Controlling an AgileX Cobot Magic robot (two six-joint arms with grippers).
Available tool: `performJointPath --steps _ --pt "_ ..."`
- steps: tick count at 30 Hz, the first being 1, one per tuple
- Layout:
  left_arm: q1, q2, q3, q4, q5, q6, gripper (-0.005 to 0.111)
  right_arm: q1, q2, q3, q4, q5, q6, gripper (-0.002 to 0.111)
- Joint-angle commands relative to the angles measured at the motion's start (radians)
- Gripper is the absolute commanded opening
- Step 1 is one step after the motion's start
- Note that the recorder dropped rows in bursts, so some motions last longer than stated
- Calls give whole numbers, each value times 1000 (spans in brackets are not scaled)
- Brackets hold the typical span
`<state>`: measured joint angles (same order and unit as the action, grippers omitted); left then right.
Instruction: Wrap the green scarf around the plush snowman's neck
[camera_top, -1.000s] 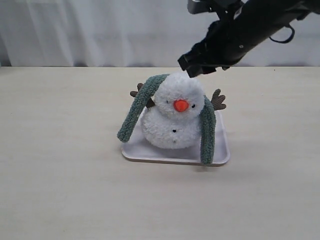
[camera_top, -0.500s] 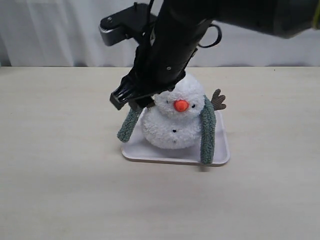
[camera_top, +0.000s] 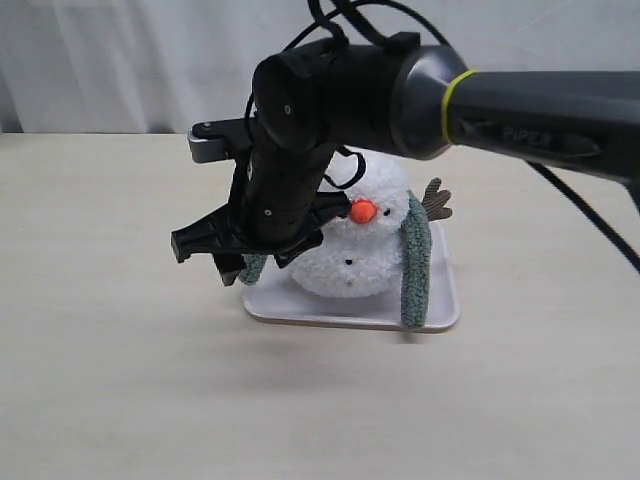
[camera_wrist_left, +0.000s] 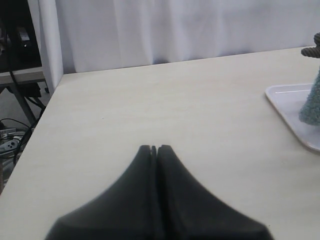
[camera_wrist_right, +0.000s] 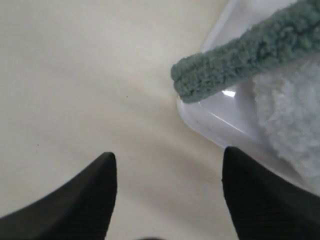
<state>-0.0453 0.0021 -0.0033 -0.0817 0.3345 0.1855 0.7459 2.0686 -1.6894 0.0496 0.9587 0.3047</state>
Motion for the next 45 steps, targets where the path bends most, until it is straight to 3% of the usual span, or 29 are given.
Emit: performJointPath --steps 1,9,14,25,31,38,45 --pt "3 -2 3 1 -12 -5 0 0 38 -9 -9 -99 82 59" --pt "3 -2 3 -1 -10 -5 0 0 81 -9 -129 -180 283 59" --pt "3 -2 3 -1 -10 -5 0 0 95 -7 -170 -171 295 59" --pt "3 -2 3 -1 -10 -5 0 0 151 11 -238 -351 405 58" --pt "3 -2 3 -1 -10 -5 0 0 153 11 -252 -360 405 41" --pt "3 -2 3 -1 -10 -5 0 2 151 11 -252 -321 330 4" --pt "3 -2 3 2 -12 -5 0 22 81 -4 -281 -110 182 4"
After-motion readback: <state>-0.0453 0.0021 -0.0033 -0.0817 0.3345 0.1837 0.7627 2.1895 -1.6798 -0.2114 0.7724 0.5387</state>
